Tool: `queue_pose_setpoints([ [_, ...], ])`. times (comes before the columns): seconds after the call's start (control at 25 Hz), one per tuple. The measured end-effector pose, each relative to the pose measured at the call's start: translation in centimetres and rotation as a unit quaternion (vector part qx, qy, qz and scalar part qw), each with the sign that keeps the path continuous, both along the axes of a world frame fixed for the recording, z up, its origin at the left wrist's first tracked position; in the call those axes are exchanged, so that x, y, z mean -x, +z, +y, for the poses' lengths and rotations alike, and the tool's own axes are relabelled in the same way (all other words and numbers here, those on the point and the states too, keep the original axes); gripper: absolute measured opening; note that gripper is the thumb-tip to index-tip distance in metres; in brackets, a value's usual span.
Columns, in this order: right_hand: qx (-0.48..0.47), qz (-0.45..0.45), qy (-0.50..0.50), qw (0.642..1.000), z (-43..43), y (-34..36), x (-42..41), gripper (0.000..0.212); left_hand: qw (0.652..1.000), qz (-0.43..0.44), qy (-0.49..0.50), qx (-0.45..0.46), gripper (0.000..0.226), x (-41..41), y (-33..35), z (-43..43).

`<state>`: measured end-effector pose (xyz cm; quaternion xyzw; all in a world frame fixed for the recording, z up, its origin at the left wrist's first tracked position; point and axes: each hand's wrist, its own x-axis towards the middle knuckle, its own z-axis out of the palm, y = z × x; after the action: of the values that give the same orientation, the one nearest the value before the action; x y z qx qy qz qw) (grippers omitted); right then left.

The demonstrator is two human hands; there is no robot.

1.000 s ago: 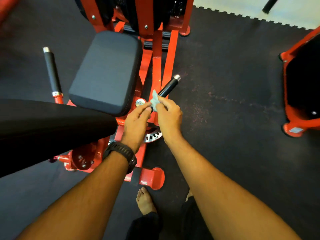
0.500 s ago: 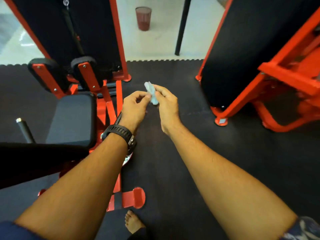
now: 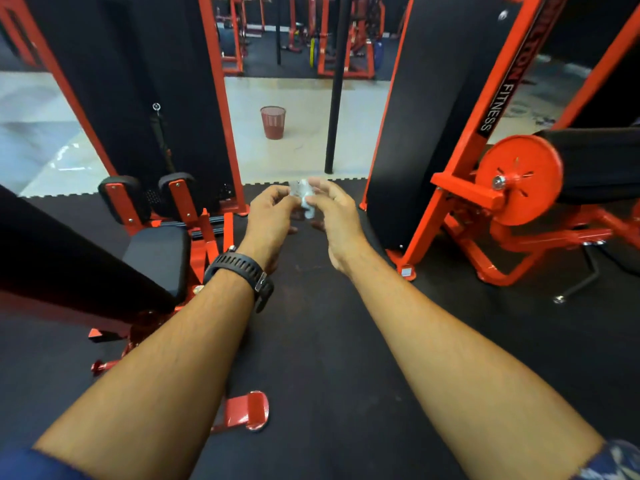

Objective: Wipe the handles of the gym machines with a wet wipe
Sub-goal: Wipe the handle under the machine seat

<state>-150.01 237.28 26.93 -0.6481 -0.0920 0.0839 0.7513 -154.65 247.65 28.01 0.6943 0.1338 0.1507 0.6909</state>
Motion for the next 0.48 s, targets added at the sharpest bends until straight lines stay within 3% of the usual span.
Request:
queue_pose_setpoints([
  [0.16,0.026,-0.026,-0.021,0.999,-2.9,4.1,4.7,0.005,0.999,-0.029,-0.034,0.011,0.02,3.8,4.3,-2.3],
  [0.32,0.027,-0.079,-0.126,0.989,-5.9,7.4,9.8,0.005,0.991,-0.059,-0.111,0.037,0.005,8.1,7.3,-4.8],
  [0.48,0.03,-0.122,-0.211,0.969,-7.8,8.4,17.7,0.008,0.979,-0.105,-0.167,0.052,0.006,14.3,8.6,-6.5],
])
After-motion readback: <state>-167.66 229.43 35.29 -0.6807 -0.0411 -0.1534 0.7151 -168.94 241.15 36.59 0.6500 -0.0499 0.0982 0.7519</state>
